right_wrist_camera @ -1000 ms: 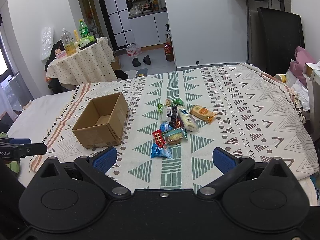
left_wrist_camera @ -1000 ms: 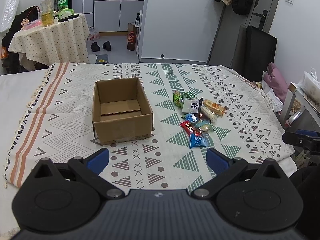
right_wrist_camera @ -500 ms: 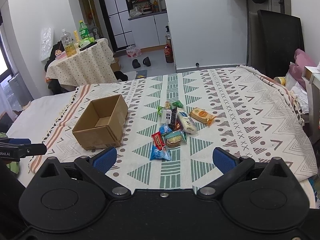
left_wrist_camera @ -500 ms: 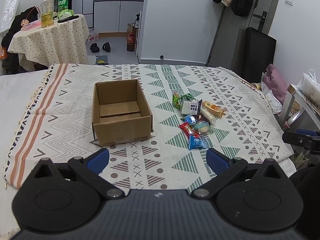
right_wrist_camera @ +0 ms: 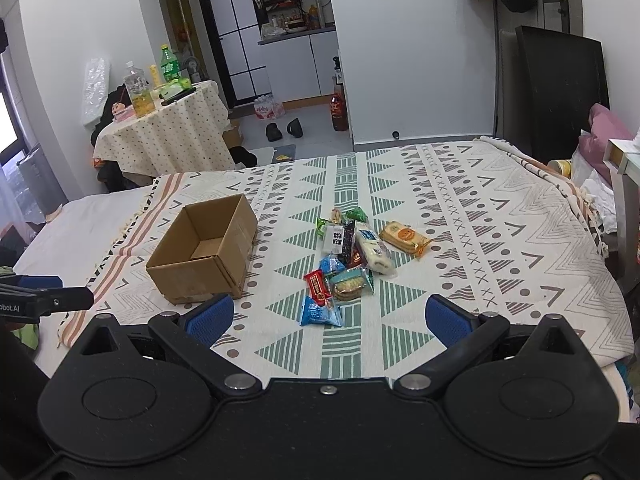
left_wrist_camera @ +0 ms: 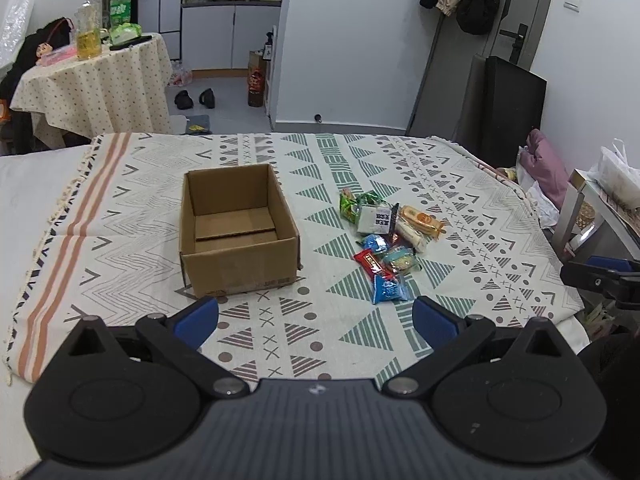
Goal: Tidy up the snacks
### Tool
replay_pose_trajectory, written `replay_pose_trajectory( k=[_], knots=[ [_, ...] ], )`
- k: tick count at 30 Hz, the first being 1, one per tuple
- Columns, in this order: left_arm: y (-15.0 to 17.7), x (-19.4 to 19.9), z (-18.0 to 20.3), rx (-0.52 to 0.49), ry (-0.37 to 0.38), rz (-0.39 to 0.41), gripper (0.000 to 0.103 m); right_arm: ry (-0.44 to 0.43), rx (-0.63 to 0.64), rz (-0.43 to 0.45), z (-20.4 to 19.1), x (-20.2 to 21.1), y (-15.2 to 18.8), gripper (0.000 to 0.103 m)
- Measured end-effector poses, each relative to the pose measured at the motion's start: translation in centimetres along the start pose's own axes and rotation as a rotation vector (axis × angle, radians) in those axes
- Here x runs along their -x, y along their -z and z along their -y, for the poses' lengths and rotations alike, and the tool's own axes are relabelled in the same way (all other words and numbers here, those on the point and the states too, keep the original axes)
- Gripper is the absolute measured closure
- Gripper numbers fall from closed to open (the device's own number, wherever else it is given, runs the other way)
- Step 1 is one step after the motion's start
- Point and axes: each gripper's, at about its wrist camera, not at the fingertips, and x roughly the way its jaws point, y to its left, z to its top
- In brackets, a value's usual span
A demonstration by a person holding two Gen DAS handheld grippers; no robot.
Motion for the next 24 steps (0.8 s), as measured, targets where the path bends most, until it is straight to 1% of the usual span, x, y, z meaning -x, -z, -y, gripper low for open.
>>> replay_pose_trajectory(
  k=[3,9,13,15,19,21,24],
  knots=[
    [-0.4,-0.7,-0.1,-0.011,0.002,0.001,0.000,0.007,-0.002,-0.003,0.3,-0.6,0.2,0.000],
    [-1.2,-2.6,-0.5,-0.002,0.036,-0.002,0.000,0.013,-0.028,-0.024,1.3,-2.0,0.4,0.000],
    [-1.4,-4.1,-0.2,-0.034,0.037,0.000,0.001,0.020,-0.022,-0.022,1.7,-2.8,0.4,0.000],
    [-1.4,-5.0,-0.1,-0.045,0.039,-0.007,0.001,0.020,-0.019,-0.028,1.9,-3.2,0.3,0.000],
    [-1.4,-6.9,-0.1,-0.048,0.064,-0.031,0.002,0.049,-0.013,-0.041,2.6,-4.5,0.3,0.000],
    [-1.4,-7.7,-0.1,-0.056,0.071,-0.039,0.002,0.046,-0.013,-0.045,2.7,-5.1,0.4,0.000],
    [-1.3,-9.1,0.3,-0.093,0.074,-0.052,0.002,0.052,0.003,-0.041,2.7,-5.8,0.6,0.000]
  ],
)
